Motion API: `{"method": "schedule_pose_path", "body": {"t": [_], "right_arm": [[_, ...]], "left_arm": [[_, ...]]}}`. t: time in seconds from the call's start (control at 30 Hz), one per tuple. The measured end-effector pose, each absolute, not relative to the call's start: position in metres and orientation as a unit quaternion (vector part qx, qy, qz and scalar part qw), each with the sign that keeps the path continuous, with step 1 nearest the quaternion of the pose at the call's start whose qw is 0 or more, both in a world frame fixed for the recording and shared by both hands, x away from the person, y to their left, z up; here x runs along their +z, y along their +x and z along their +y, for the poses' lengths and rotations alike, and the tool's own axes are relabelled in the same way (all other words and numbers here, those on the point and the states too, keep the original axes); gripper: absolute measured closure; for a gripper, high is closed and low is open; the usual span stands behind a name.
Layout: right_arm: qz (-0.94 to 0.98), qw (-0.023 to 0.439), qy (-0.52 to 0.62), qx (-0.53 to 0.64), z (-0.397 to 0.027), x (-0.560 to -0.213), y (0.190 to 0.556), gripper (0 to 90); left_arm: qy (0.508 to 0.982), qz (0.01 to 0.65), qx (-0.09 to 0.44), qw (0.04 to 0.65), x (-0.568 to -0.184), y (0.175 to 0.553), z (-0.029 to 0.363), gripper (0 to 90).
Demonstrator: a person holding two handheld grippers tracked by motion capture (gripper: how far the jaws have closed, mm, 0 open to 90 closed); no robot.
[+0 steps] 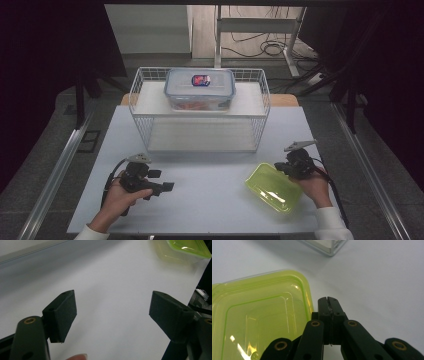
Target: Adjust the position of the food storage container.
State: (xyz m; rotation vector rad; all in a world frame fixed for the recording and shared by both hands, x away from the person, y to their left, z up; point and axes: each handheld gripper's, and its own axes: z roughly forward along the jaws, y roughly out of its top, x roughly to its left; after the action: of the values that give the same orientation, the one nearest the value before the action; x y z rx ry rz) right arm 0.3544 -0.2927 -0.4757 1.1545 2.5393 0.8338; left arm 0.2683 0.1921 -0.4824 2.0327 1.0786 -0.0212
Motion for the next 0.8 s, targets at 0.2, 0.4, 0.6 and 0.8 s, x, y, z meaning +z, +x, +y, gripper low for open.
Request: {"method": "schedule_pose_path", "body": {"t": [0.2, 0.4, 0.6, 0.8], "right_arm": [[0.872, 0.114, 0.380, 0.286, -0.290, -0.475, 0.350, 88.9], [0.839, 0.139, 0.430, 0.302, -0.316, -0.461, 0.338, 88.9], [0.812, 0.147, 0.486, 0.288, -0.346, -0.457, 0.303, 88.9], [0.807, 0.144, 0.517, 0.249, -0.349, -0.463, 0.264, 88.9]], "left_arm": [[0.809, 0.424, -0.011, 0.408, -0.483, 0.269, 0.189, 21.5], [0.807, 0.424, -0.011, 0.411, -0.481, 0.271, 0.190, 21.5], [0.806, 0.420, -0.011, 0.417, -0.477, 0.272, 0.189, 21.5], [0.807, 0.417, -0.012, 0.418, -0.476, 0.274, 0.187, 21.5]]}}
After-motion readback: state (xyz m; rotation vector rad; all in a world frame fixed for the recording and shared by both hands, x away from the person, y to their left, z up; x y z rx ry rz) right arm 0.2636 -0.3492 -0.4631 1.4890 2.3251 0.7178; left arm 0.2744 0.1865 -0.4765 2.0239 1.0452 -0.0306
